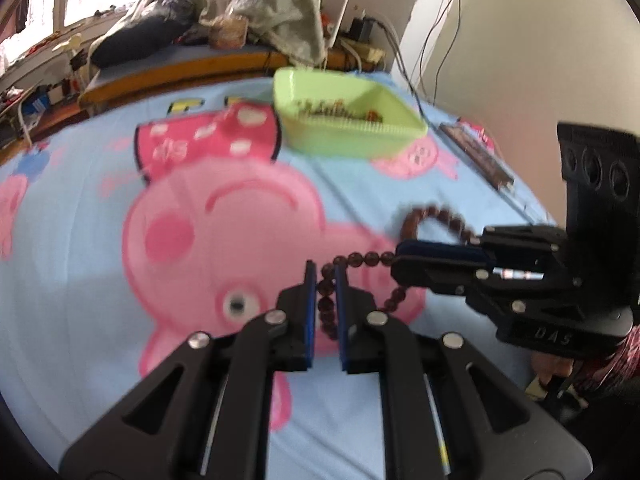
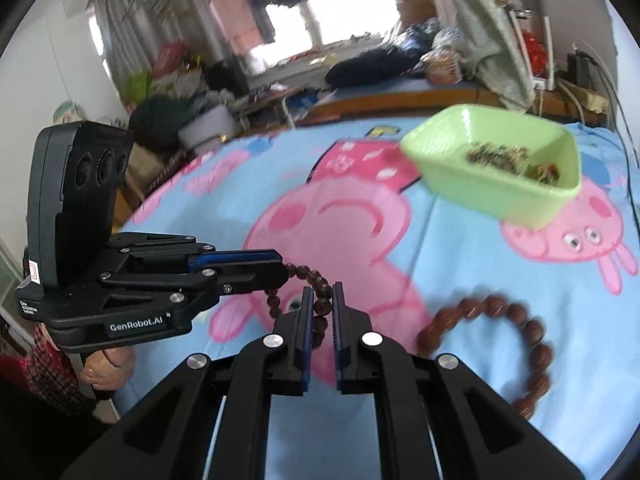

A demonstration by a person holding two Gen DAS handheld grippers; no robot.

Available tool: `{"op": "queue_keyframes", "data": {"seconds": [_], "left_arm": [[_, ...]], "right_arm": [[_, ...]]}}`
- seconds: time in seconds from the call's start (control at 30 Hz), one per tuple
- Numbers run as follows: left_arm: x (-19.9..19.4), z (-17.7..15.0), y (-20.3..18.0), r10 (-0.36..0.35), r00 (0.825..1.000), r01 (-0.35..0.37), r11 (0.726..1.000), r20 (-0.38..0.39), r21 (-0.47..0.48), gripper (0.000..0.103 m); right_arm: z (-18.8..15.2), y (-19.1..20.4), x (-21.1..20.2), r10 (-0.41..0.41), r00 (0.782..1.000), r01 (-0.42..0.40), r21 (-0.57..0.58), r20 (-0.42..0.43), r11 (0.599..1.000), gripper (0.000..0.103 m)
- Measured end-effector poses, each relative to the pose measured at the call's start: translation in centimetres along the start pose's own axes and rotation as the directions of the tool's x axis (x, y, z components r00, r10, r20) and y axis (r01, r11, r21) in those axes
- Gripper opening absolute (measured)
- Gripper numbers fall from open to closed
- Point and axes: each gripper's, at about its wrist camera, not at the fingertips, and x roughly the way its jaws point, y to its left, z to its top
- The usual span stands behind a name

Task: Organize jewelry
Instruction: 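Lower the black strand into the green tray and open both tools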

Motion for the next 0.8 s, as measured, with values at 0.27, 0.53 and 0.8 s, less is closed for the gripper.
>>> {"op": "queue_keyframes", "data": {"seconds": [0.27,0.53,0.8], "left_arm": [[2.2,9.6,-1.2,-0.035,0.998,0.032,0.998,0.061,0.052,0.009],[8.4,16.8,-2.3,-0.052,0.998,0.05,0.997,0.032,0.061,0.009],[14.6,17.5,-3.0,0.052,0.998,-0.05,0.997,-0.04,0.055,0.01]], "right_arm": [[6.5,-5.2,-2.6,-0.088,0.982,0.079,0.055,0.165,0.995,0.0],[10.6,-12.3,-2.2,-0.197,0.963,0.173,0.135,0.187,0.976,0.0],[10.3,-17.1,0.9,-0.272,0.954,0.246,0.19,0.127,0.95,0.0]]}}
